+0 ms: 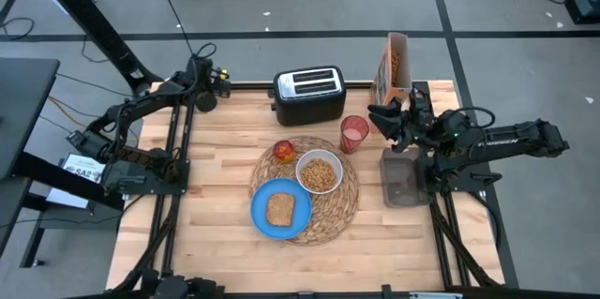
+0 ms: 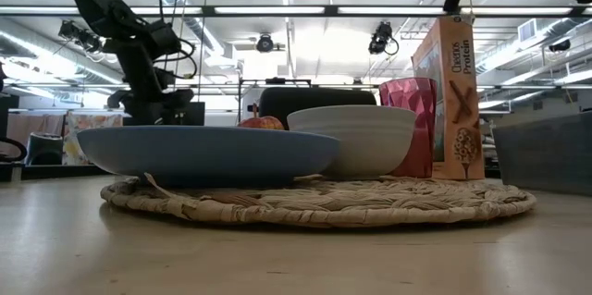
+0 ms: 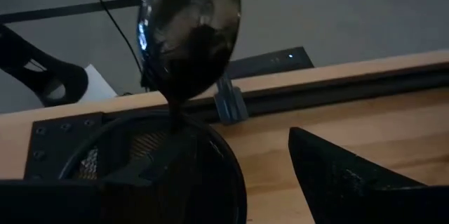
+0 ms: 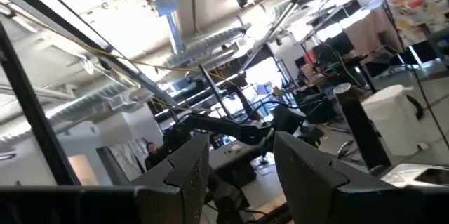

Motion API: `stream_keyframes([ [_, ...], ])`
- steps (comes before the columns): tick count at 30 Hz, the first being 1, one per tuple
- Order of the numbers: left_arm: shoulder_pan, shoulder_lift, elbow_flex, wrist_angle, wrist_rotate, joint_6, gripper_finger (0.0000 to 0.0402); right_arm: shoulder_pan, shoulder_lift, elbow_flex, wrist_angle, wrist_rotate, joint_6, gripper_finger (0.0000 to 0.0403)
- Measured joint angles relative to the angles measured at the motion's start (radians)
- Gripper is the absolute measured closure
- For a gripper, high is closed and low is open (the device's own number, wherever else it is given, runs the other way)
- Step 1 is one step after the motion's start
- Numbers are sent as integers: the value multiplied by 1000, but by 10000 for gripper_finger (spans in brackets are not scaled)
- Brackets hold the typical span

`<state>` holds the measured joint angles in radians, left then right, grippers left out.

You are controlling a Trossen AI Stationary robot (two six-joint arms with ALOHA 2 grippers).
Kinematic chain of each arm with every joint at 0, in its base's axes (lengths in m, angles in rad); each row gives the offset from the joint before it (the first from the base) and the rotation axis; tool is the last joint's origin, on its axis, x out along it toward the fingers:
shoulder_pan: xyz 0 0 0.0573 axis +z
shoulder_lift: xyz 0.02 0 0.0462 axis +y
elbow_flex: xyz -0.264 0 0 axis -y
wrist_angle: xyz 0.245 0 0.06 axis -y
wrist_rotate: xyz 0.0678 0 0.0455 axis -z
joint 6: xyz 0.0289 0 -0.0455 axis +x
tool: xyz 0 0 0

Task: Arrange a breakfast setting
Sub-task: Put the black spoon on top of the brown table mat to the right of the white bowl

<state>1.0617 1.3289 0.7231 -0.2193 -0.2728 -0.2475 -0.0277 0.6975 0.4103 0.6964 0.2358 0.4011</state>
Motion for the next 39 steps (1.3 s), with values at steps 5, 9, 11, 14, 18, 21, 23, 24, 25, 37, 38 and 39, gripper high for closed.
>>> stream_keyframes([
  [5,0,0,0,-22,39,0,168,9,0,0,19,-20,-1,235],
  [9,-1,0,0,-69,77,-3,168,13,0,0,21,-21,-6,235],
  [11,-1,0,0,-97,94,-4,168,13,0,0,21,-21,-12,235],
  [14,-1,-1,0,-130,112,-1,168,13,0,0,21,-21,-23,235],
  [18,-5,-24,0,-138,159,-11,168,13,0,0,21,-20,-45,235],
  [21,-12,-57,0,-152,180,-30,168,13,0,0,21,-20,-60,235],
  [23,-13,-80,0,-164,218,-36,168,12,0,0,21,-20,-63,235],
  [24,-13,-91,0,-175,230,-41,168,11,0,0,21,-20,-63,235],
  [25,-12,-100,0,-182,237,-50,168,10,0,0,21,-20,-64,235],
  [37,-23,-119,0,-74,-1,-179,168,-1,0,0,20,-20,-64,235],
  [38,-29,-108,0,-68,-28,-188,168,-1,0,0,20,-20,-64,235],
  [39,-37,-94,0,-57,-60,-194,168,-1,0,0,20,-21,-64,235],
])
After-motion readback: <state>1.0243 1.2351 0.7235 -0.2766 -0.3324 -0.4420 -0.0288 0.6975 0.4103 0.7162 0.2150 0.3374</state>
